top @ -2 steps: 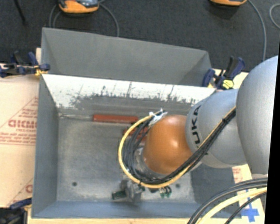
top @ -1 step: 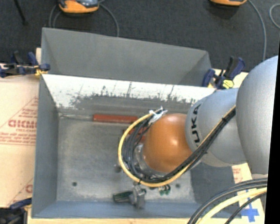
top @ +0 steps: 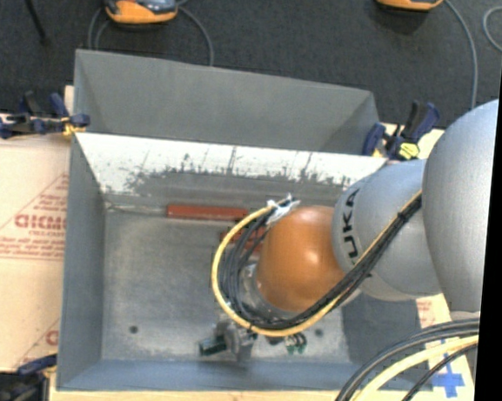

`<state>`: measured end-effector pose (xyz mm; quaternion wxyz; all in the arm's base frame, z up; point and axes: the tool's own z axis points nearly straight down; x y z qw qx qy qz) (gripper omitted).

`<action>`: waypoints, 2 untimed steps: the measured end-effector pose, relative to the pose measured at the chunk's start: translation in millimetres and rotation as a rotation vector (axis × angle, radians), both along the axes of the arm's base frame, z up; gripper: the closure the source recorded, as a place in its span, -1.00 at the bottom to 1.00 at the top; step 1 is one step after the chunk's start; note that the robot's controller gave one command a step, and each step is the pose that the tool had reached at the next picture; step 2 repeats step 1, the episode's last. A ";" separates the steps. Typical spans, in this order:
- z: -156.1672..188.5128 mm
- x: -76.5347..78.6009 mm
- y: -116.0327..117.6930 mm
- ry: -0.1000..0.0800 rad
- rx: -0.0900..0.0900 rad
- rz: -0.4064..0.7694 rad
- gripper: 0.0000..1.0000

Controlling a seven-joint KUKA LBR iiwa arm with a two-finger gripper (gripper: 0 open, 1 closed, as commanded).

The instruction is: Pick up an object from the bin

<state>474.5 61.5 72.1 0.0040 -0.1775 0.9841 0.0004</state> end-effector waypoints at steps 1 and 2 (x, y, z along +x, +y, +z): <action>1.7 5.1 0.7 -0.020 0.004 -0.002 -1.00; 1.7 5.1 0.7 -0.020 0.004 -0.002 -1.00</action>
Offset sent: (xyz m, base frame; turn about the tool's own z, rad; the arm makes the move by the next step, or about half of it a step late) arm 0.0000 0.0000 0.0000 0.0000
